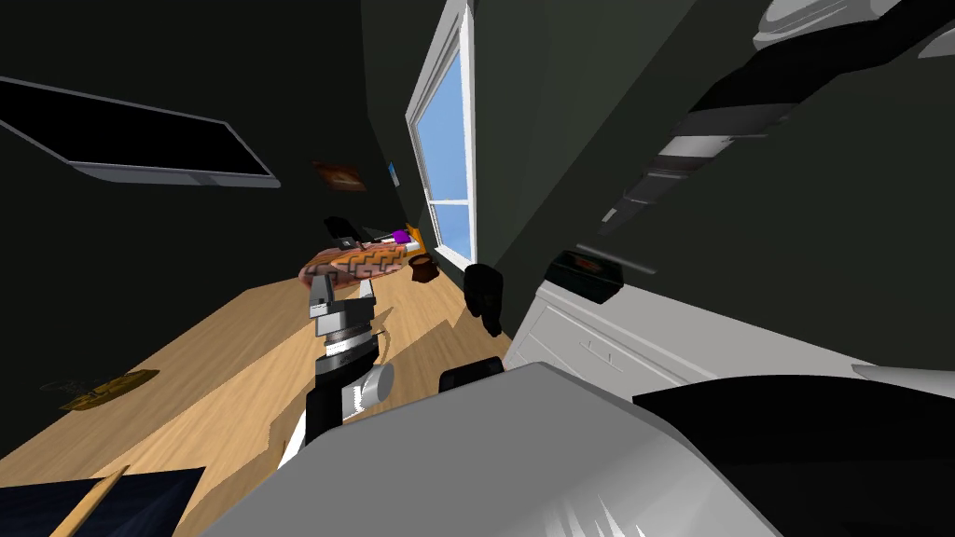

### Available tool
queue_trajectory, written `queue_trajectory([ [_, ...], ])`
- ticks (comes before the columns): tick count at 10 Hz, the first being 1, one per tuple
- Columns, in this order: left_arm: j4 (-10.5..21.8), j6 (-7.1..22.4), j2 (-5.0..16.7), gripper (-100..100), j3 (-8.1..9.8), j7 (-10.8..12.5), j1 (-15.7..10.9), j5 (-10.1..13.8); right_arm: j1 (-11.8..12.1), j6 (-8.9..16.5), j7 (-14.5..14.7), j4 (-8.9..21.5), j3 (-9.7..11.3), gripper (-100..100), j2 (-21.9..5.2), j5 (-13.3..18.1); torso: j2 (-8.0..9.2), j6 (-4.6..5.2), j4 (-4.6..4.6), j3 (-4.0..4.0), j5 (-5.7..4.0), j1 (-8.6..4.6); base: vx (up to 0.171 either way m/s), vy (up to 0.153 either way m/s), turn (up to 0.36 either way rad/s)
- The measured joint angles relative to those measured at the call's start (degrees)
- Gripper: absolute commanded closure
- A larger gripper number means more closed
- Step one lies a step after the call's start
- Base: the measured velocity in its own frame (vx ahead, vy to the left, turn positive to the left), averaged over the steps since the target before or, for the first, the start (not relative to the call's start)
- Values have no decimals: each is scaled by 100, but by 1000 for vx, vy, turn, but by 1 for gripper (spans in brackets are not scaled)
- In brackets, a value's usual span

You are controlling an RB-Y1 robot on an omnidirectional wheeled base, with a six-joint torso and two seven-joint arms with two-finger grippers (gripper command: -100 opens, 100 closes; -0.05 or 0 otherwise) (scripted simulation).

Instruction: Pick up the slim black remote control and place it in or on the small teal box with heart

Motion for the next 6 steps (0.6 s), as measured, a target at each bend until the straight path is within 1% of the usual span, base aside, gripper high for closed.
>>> queue_trajectory([
  [1,0,0,0,0,0,0,0,0,-33,-107,-52,32,-57,-100,-101,-65,1,0,0,1,1,4,0,0,0],
  [2,0,0,0,0,0,0,0,0,-36,-132,-61,38,-63,0,-112,-73,-1,1,0,0,-1,4,0,0,0],
  [6,0,0,0,0,0,0,0,0,-36,-130,-60,37,-63,0,-111,-72,-3,1,-1,-2,-1,3,0,0,0],
])
